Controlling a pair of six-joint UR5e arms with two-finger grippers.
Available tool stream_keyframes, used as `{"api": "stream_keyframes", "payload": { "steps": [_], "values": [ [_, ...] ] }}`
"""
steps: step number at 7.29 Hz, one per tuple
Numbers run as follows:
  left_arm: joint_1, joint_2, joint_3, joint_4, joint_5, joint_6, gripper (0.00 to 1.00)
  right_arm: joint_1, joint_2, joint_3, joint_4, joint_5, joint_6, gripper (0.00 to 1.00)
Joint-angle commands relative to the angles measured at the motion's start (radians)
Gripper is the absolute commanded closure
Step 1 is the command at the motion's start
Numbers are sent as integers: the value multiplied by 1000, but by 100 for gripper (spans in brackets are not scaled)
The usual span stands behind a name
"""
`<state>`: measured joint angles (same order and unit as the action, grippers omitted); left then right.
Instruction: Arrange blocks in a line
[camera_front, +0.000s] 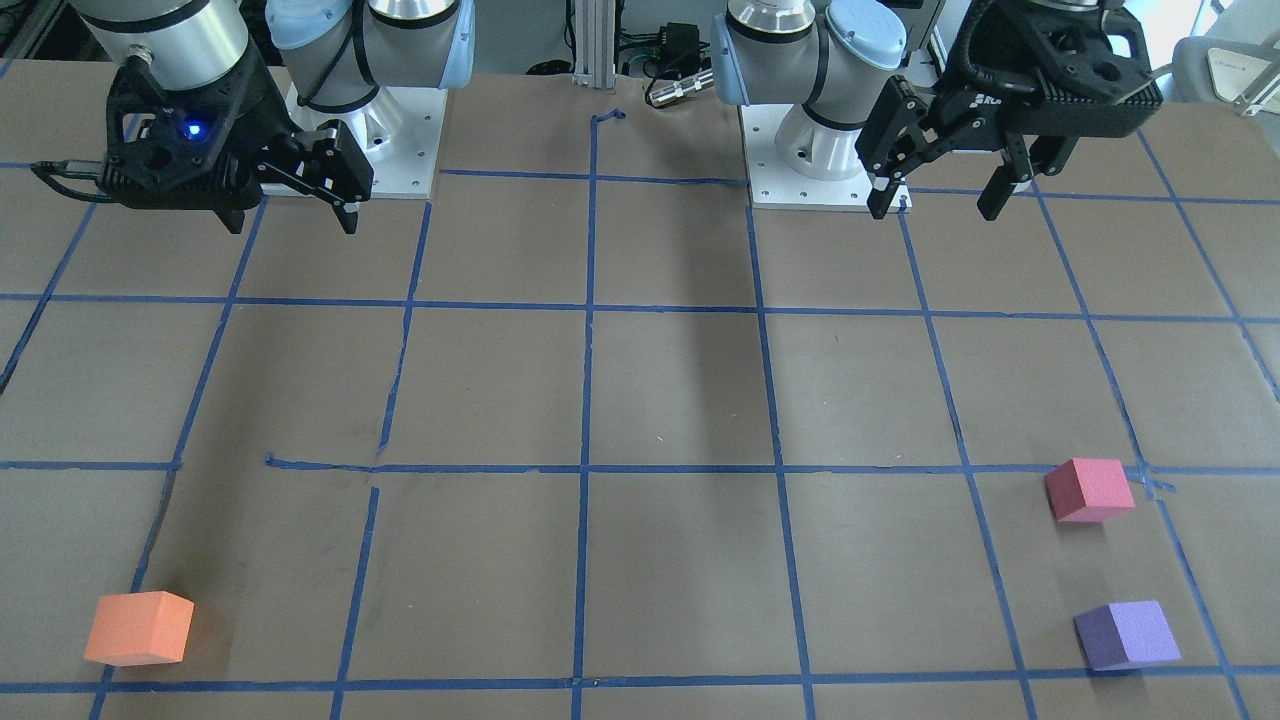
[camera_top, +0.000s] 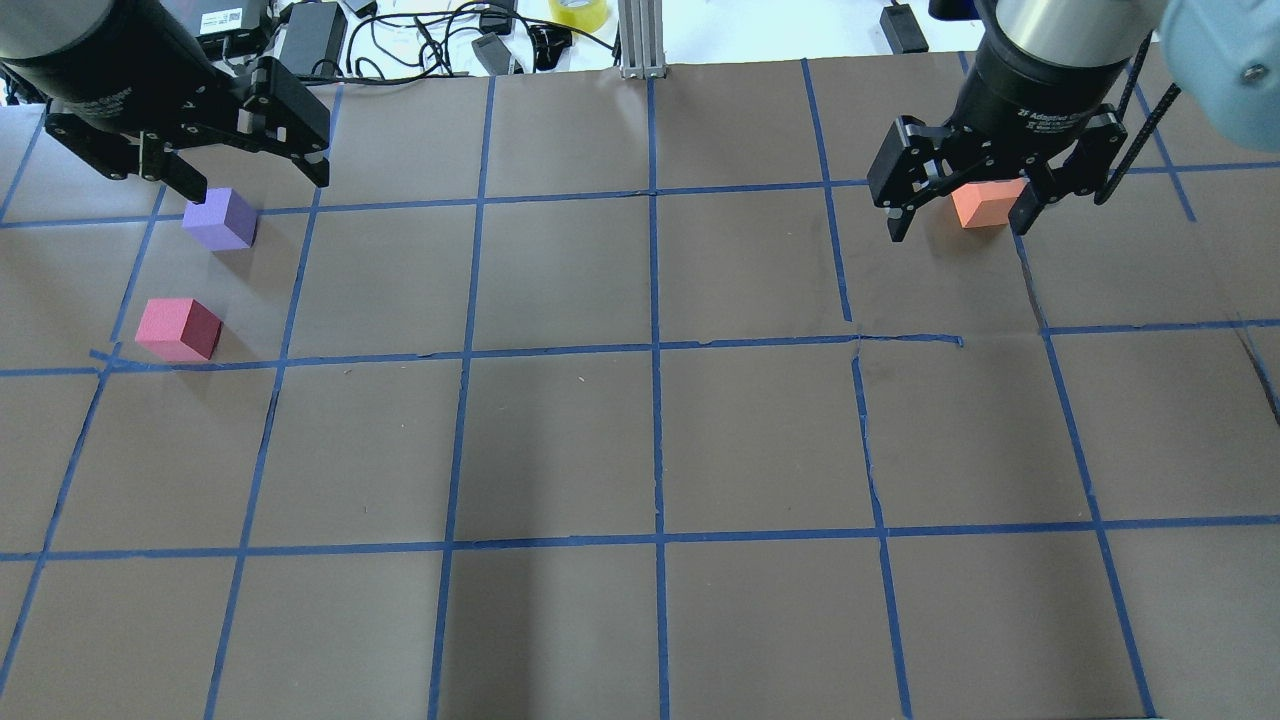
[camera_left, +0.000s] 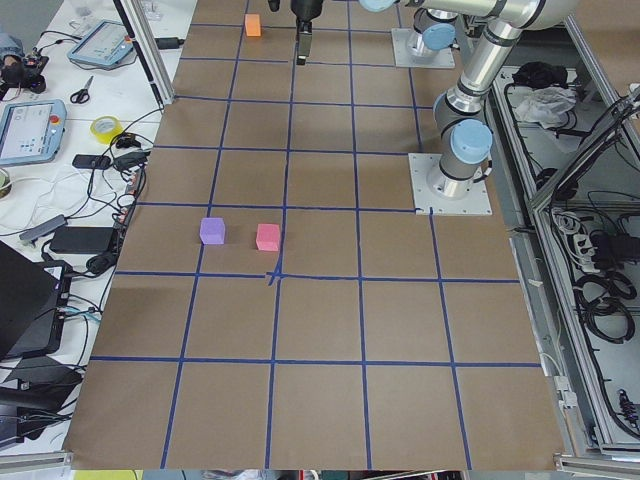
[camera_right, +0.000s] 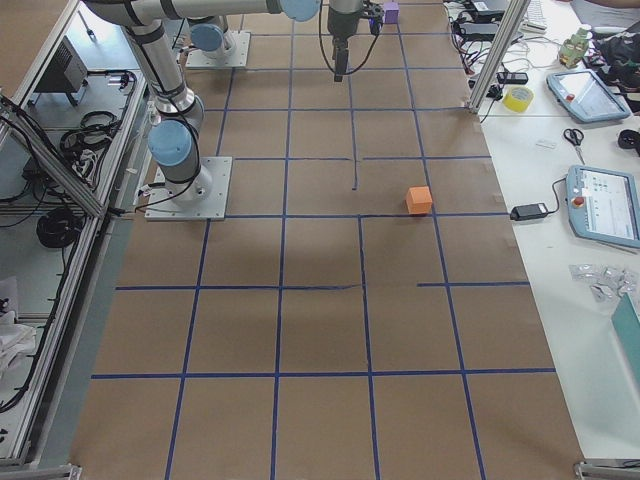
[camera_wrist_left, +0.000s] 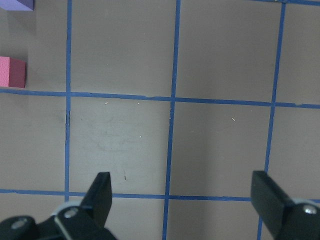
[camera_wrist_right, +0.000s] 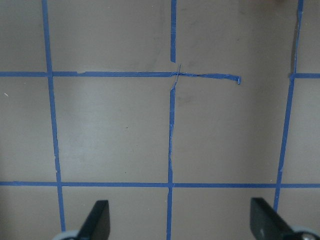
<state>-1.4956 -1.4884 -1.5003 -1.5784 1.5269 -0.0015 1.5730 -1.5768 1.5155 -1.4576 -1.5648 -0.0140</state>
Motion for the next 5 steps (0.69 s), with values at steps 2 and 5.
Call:
{"api": "stream_keyframes", "payload": {
  "steps": [2,5],
  "values": [
    [0,-6,0,0,-1,0,0,-1,4,2,-1,-1,-3,0],
    [0,-4,0,0,1,0,0,-1,4,-1,-6,2,3,0]
  ]
}}
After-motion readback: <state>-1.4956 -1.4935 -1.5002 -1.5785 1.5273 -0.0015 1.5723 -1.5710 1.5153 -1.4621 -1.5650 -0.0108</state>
